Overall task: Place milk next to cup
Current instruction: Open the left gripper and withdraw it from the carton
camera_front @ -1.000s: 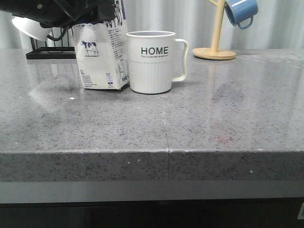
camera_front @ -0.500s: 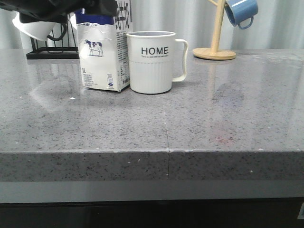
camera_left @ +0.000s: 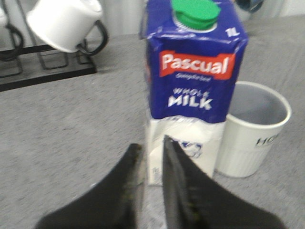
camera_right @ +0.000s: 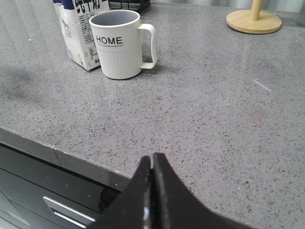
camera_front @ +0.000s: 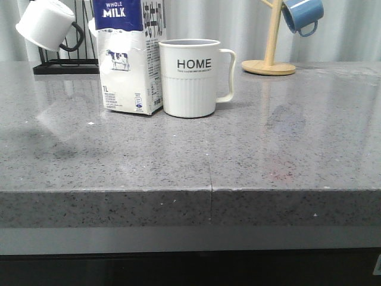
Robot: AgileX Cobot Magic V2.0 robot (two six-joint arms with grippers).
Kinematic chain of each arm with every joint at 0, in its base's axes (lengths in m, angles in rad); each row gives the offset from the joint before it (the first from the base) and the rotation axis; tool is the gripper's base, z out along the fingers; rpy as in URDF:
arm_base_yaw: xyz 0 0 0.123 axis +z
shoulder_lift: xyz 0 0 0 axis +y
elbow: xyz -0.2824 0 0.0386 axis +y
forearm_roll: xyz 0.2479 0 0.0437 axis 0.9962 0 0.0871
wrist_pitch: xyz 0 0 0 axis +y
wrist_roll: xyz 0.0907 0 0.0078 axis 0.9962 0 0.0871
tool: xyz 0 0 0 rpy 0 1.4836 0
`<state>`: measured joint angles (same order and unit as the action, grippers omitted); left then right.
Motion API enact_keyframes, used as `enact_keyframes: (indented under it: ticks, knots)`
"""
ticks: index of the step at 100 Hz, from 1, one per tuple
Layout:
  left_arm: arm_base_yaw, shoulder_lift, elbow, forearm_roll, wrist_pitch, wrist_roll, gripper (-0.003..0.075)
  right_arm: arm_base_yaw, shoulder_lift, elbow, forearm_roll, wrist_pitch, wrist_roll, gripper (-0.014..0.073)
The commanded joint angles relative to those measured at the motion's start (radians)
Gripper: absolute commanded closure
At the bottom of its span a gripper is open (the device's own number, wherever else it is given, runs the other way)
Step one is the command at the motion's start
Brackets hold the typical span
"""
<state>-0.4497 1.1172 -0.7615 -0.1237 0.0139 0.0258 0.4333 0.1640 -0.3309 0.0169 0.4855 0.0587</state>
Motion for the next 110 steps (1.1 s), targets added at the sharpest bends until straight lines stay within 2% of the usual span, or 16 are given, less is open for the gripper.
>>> enact_keyframes:
  ticks: [1, 23, 53, 94, 110]
  knots:
    - [0.042, -0.075, -0.023, 0.019, 0.023, 0.016, 0.0741, -0.001, 0.01, -0.027, -0.003, -0.069, -0.004, 0.0669]
    - [0.177, -0.237, 0.013, 0.075, 0.146, 0.016, 0.0741, -0.001, 0.01, -0.027, -0.003, -0.069, -0.004, 0.0669]
    - [0.346, -0.484, 0.13, 0.073, 0.204, 0.014, 0.0741, -0.001, 0.01, -0.027, -0.003, -0.069, -0.004, 0.0669]
    - [0.357, -0.827, 0.336, 0.04, 0.261, 0.014, 0.0741, -0.001, 0.01, -0.027, -0.003, -0.069, -0.004, 0.0669]
    - [0.358, -0.936, 0.393, 0.112, 0.342, 0.014, 0.0741, -0.001, 0.01, -0.027, -0.003, -0.069, -0.004, 0.0669]
